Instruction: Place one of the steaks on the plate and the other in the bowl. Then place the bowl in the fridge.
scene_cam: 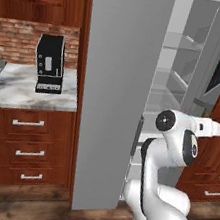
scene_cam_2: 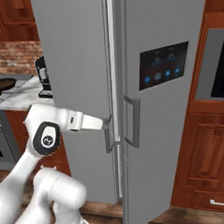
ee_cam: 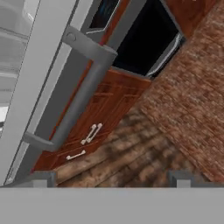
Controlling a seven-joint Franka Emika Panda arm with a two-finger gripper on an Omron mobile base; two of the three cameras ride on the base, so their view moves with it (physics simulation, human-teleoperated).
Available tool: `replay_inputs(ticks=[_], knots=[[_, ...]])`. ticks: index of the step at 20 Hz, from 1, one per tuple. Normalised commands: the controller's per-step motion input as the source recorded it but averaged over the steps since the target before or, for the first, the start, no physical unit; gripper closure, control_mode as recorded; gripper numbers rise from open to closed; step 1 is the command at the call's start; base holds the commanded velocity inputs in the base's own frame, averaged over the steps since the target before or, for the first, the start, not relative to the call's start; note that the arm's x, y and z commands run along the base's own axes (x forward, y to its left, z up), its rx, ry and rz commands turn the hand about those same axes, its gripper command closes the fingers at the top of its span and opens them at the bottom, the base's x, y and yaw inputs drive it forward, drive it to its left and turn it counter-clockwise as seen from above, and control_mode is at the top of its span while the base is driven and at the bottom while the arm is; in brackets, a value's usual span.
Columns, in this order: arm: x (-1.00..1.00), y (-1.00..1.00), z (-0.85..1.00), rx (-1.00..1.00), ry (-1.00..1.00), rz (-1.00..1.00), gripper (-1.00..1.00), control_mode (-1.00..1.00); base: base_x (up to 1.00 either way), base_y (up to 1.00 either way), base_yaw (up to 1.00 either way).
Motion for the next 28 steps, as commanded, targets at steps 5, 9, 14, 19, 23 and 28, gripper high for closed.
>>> replay_inputs(ticks=[5, 9, 14, 19, 23, 28], knots=[[0.26, 0.9, 0.08, -0.44, 0.53, -0.02, -1.0, -1.0, 0.0, 0.0, 0.0], [0.17, 0.22, 0.0, -0.17, 0.3, -0.04, -1.0, -1.0, 0.0, 0.0, 0.0], [0.83, -0.2, -0.12, 0.0, 0.45, -0.02, -1.0, -1.0, 0.0, 0.0, 0.0], [1.0, 0.11, -0.08, 0.03, 0.33, 0.04, -1.0, -1.0, 0.0, 0.0, 0.0], [0.96, -0.01, -0.31, 0.0, 0.23, 0.12, -1.0, -1.0, 0.0, 0.0, 0.0], [0.56, -0.63, -0.46, 0.0, 0.2, 0.08, -1.0, -1.0, 0.0, 0.0, 0.0]])
